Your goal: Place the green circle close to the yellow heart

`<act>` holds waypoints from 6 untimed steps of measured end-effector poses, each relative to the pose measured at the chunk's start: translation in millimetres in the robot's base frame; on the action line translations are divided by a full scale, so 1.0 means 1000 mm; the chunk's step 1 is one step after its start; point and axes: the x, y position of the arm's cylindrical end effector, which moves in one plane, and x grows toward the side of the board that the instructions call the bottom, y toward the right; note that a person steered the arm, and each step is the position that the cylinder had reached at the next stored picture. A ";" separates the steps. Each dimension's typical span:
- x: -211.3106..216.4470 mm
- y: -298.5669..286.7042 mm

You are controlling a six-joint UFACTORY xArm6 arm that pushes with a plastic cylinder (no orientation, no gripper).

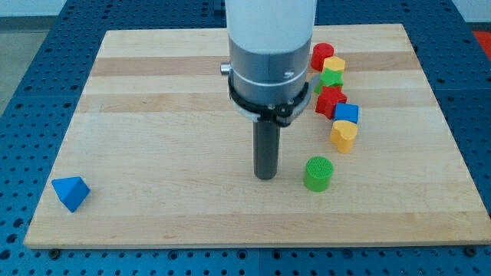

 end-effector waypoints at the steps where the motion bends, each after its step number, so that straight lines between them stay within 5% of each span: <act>1: 0.005 0.042; 6: 0.038 0.127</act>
